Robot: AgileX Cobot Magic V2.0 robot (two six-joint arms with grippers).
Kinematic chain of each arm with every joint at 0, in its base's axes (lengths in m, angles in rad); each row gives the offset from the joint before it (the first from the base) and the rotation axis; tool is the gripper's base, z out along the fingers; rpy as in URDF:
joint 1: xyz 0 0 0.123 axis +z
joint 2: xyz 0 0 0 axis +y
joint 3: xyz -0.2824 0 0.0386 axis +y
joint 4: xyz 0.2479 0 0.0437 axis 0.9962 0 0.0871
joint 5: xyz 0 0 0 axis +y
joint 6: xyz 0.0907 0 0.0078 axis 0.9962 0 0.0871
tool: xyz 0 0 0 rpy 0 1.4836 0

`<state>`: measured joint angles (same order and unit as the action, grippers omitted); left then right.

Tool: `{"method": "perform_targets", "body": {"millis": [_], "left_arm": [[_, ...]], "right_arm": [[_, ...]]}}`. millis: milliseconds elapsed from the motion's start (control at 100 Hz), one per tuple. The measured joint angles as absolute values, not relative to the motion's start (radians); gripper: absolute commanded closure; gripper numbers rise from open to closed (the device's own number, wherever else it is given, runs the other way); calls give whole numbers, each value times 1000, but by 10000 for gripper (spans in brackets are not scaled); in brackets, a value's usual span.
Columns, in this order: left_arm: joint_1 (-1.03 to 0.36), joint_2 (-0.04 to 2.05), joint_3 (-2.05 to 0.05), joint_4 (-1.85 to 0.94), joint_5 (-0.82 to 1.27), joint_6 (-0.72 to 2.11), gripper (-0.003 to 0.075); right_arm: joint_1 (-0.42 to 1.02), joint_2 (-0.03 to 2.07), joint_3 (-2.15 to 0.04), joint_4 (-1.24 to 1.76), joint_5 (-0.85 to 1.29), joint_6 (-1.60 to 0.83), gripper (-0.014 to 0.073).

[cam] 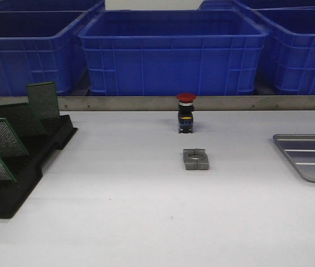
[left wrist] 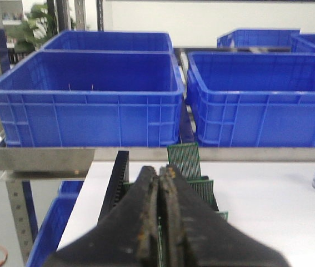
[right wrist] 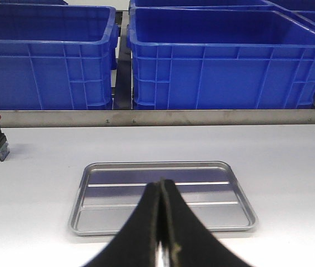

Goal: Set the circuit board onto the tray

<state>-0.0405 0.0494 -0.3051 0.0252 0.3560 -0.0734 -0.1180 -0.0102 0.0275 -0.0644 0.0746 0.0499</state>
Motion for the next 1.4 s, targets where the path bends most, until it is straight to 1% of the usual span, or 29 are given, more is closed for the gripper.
{"method": "perform_targets", "body": {"millis": [180,390,760,810,850,900,940,950,1000,1070,1100,1190,1400], "left_arm": [[-41,236,-485,25,512,-73,741],[-41,482,-640,25,579,-73,741],[-41,891,-851,39,667,-61,734],[-41,951,-884,39,686,-45,703],[-41,987,-914,39,699,-23,651],[-41,1038,-950,33,721,10,568],[-41,1079,-980,26,740,36,468],[-41,1093,-986,24,746,41,468],[-41,1139,-1024,17,764,69,362],[-41,1199,-1070,13,780,118,278],[-41,1222,-1086,13,781,155,267],[-41,1292,-1133,0,792,298,276],[-41,1429,-1182,-64,849,791,281]], "right_arm": [[-118,-10,27,-64,75,50,655],[-118,-10,27,-64,75,50,655],[-118,-10,27,-64,75,50,655],[-118,-10,27,-64,75,50,655],[-118,-10,27,-64,75,50,655],[-118,-10,27,-64,75,50,655],[-118,-10,27,-64,75,50,655],[-118,-10,27,-64,75,50,655],[-118,-10,27,-64,75,50,655],[-118,-10,27,-64,75,50,655],[-118,-10,27,-64,75,50,655],[-118,-10,27,-64,75,50,655],[-118,-10,27,-64,75,50,655]]}}
